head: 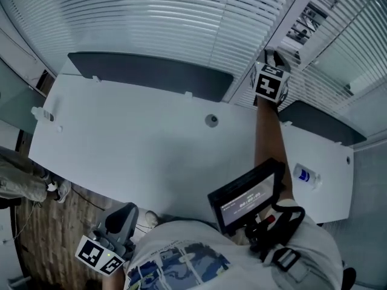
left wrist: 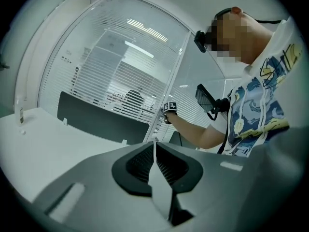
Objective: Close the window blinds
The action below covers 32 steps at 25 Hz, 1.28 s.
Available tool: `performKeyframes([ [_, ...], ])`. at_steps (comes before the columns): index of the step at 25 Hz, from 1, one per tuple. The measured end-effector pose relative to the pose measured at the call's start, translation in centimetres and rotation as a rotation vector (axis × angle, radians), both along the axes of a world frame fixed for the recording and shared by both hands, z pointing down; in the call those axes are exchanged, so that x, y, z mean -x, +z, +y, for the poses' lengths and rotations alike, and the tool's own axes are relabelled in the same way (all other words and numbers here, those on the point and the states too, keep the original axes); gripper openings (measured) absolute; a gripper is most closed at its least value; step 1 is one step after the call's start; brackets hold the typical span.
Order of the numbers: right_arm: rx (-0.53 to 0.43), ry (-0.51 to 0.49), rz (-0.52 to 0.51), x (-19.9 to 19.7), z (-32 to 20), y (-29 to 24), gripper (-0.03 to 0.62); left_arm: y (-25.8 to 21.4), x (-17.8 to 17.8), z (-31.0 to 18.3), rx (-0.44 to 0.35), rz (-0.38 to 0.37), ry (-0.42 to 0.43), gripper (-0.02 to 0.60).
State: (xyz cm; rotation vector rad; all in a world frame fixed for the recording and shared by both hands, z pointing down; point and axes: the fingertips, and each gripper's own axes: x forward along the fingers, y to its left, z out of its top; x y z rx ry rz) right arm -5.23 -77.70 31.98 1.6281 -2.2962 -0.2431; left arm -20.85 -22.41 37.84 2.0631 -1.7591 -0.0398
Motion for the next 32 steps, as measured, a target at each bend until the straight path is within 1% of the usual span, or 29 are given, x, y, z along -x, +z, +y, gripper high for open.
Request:
performKeyframes([
  [3, 0.101, -0.028, -0.279, -0.5, 0.1, -0.1, 0.127, 0.0, 0.0, 0.0, 0.0, -0.001, 0.004, 0.021],
  [6, 0.206, -0.047, -0.512, -0.6, 0.0, -0.1, 0.129, 0.0, 0.1, 0.1, -0.002, 0.003, 0.003, 0.021],
  [9, 0.317, -0.054, -0.766, -0.9, -0.1, 0.0, 0.129, 0.1, -0.1, 0.1, -0.002, 0.009, 0.007, 0.021],
  [10, 0.347, -0.052, -0.831, -1.0, -0.2, 0.0, 0.127, 0.1, -0.1, 0.1, -0.001, 0.01, 0.007, 0.021],
  [11, 0.364, -0.047, -0.863, -1.0, -0.3, 0.0, 0.127, 0.2, 0.0, 0.1, 0.0, 0.011, 0.007, 0.021],
  [12, 0.364, -0.041, -0.856, -1.0, -0.3, 0.0, 0.127, 0.3, 0.0, 0.2, 0.002, 0.013, 0.006, 0.021],
  [13, 0.35, -0.034, -0.813, -1.0, -0.3, 0.1, 0.126, 0.4, 0.0, 0.2, 0.003, 0.014, 0.005, 0.021],
  [14, 0.323, -0.024, -0.744, -1.0, -0.2, 0.0, 0.126, 0.4, 0.0, 0.2, 0.003, 0.016, 0.005, 0.021],
  [18, 0.199, 0.032, -0.388, -0.8, -0.2, -0.1, 0.124, 0.5, 0.2, 0.0, -0.002, 0.022, 0.004, 0.021],
  [23, 0.033, 0.077, 0.133, 0.3, 0.0, -0.2, 0.123, 0.6, 0.4, -0.1, -0.005, 0.029, 0.004, 0.021],
  [24, 0.002, 0.087, 0.221, 0.4, 0.0, -0.2, 0.123, 0.6, 0.4, -0.1, -0.006, 0.031, 0.007, 0.021],
  [25, -0.021, 0.095, 0.281, 0.4, 0.0, -0.2, 0.123, 0.7, 0.4, -0.1, -0.006, 0.033, 0.009, 0.021],
  [26, -0.035, 0.099, 0.307, 0.4, 0.0, -0.2, 0.123, 0.7, 0.4, 0.0, -0.006, 0.035, 0.011, 0.021],
  [27, -0.04, 0.096, 0.297, 0.4, 0.1, -0.2, 0.123, 0.7, 0.4, 0.0, -0.005, 0.036, 0.011, 0.021],
  [28, -0.036, 0.088, 0.248, 0.4, 0.1, -0.4, 0.124, 0.7, 0.4, 0.0, -0.004, 0.037, 0.011, 0.021],
  [29, -0.021, 0.074, 0.159, 0.4, 0.2, -0.6, 0.124, 0.7, 0.4, -0.1, -0.004, 0.037, 0.013, 0.021],
  [30, 0.012, 0.056, 0.033, 0.2, 0.2, -0.7, 0.125, 0.7, 0.4, -0.1, -0.004, 0.037, 0.016, 0.021],
  [32, 0.139, 0.018, -0.285, -0.3, 0.2, -0.3, 0.126, 0.7, 0.2, -0.2, -0.002, 0.036, 0.027, 0.021],
])
